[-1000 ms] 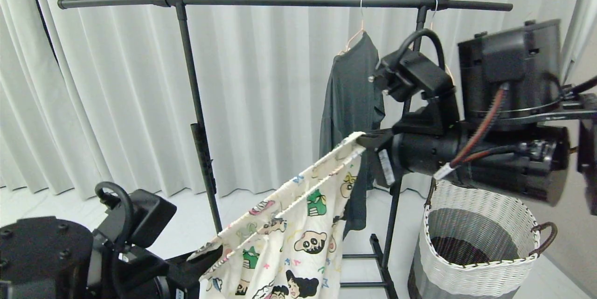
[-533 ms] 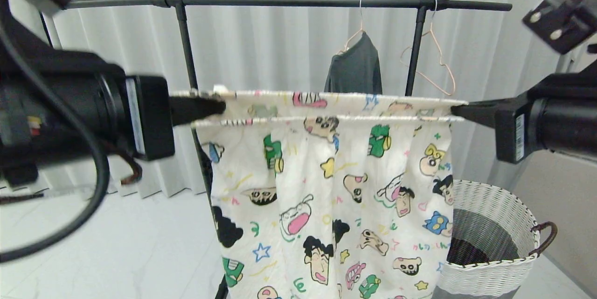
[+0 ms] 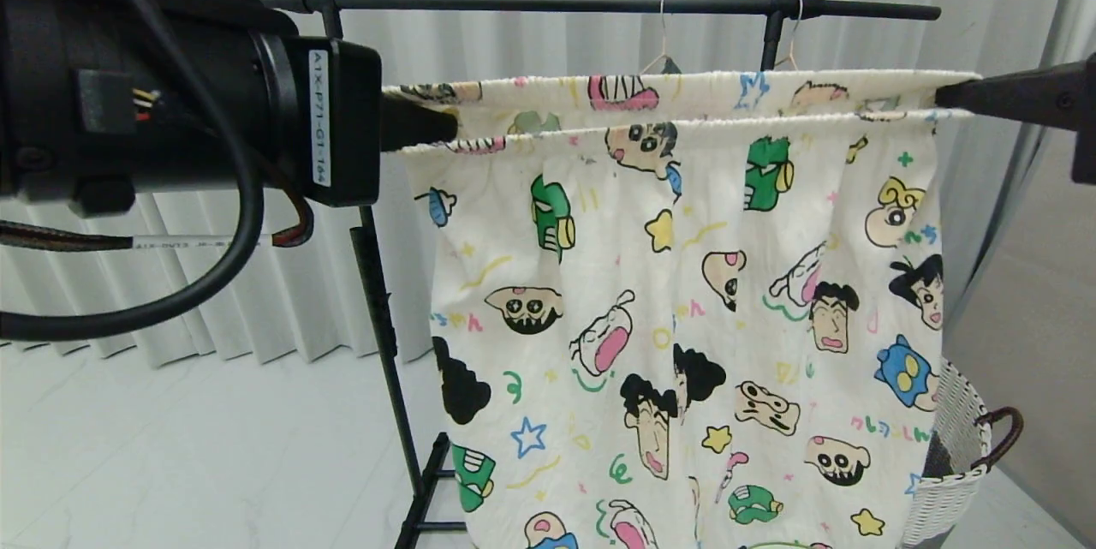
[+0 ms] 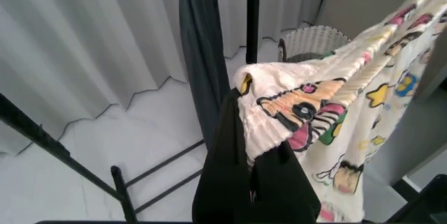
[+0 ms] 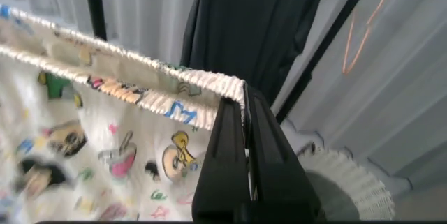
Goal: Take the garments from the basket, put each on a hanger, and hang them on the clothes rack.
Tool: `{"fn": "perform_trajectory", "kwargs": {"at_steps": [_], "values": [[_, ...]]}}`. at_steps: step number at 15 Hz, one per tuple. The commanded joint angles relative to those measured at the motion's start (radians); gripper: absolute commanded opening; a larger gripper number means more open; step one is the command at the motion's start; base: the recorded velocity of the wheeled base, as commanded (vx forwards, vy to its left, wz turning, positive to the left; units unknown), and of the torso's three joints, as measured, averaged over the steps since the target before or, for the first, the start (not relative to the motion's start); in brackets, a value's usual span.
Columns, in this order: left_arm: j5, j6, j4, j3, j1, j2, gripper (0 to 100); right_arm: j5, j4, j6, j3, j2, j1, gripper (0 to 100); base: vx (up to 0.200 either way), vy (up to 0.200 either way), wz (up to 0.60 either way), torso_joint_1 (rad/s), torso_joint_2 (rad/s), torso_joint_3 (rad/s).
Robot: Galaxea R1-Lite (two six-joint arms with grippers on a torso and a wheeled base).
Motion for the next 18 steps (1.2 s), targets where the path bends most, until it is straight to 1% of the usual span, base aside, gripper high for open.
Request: {"fn": "perform_trajectory", "kwargs": {"at_steps": [1,2,3,4,5,7,8,9,11,12,13,14,15,16,17,18], "values": [[0.002,-0.002,-0.028,0.006,-0.004,0.009,0,0.066,0.135,0.003,-0.077,-0.049,-0.008,0,0.000,0.000,0.00,0.000,0.00,0.000],[0.007,-0.007,-0.069,0.021,-0.002,0.017,0,0.137,0.238,0.006,-0.108,-0.074,-0.019,0,0.000,0.000,0.00,0.000,0.00,0.000],[0.011,-0.007,-0.112,0.037,-0.002,0.023,0,0.189,0.293,0.007,-0.118,-0.092,-0.021,0,0.000,0.000,0.00,0.000,0.00,0.000],[0.027,-0.005,-0.178,0.054,-0.004,0.035,0,0.270,0.343,0.007,-0.118,-0.118,-0.021,0,0.000,0.000,0.00,0.000,0.00,0.000],[0.062,-0.002,-0.240,0.058,-0.013,0.066,0,0.370,0.391,0.007,-0.105,-0.141,-0.018,0,0.000,0.000,0.00,0.000,0.00,0.000],[0.106,-0.004,-0.295,0.058,-0.021,0.103,0,0.451,0.397,0.006,-0.059,-0.158,-0.015,0,0.000,0.000,0.00,0.000,0.00,0.000],[0.137,-0.004,-0.345,0.058,-0.021,0.134,0,0.477,0.397,0.006,-0.037,-0.169,0.024,0,0.000,0.000,0.00,0.000,0.00,0.000],[0.149,-0.004,-0.358,0.058,-0.021,0.141,0,0.477,0.397,0.007,-0.031,-0.170,0.056,0,0.000,0.000,0.00,0.000,0.00,0.000],[0.151,-0.001,-0.358,0.058,-0.025,0.137,0,0.474,0.397,0.007,-0.031,-0.170,0.062,0,0.000,0.000,0.00,0.000,0.00,0.000],[0.151,-0.001,-0.341,0.060,-0.047,0.115,0,0.463,0.397,0.007,-0.031,-0.169,0.059,0,0.000,0.000,0.00,0.000,0.00,0.000],[0.152,-0.001,-0.266,0.060,-0.051,0.097,0,0.439,0.396,0.007,-0.031,-0.161,0.044,0,0.000,0.000,0.00,0.000,0.00,0.000],[0.146,-0.002,-0.137,0.054,-0.054,0.061,0,0.399,0.382,0.000,-0.030,-0.143,0.022,0,0.000,0.000,0.00,0.000,0.00,0.000],[0.143,-0.010,-0.009,0.054,-0.065,0.022,0,0.367,0.331,0.001,-0.026,-0.123,0.018,0,0.000,0.000,0.00,0.000,0.00,0.000],[0.129,-0.022,0.095,0.054,-0.076,-0.014,0,0.364,0.262,0.001,-0.013,-0.104,0.018,0,0.000,0.000,0.00,0.000,0.00,0.000],[0.066,-0.048,0.190,0.052,-0.077,-0.055,0,0.365,0.155,0.000,0.018,-0.086,0.019,0,0.000,0.000,0.00,0.000,0.00,0.000],[-0.021,-0.077,0.253,0.049,-0.081,-0.097,0,0.368,0.052,0.000,0.047,-0.064,0.021,0,0.000,0.000,0.00,0.000,0.00,0.000]]}}
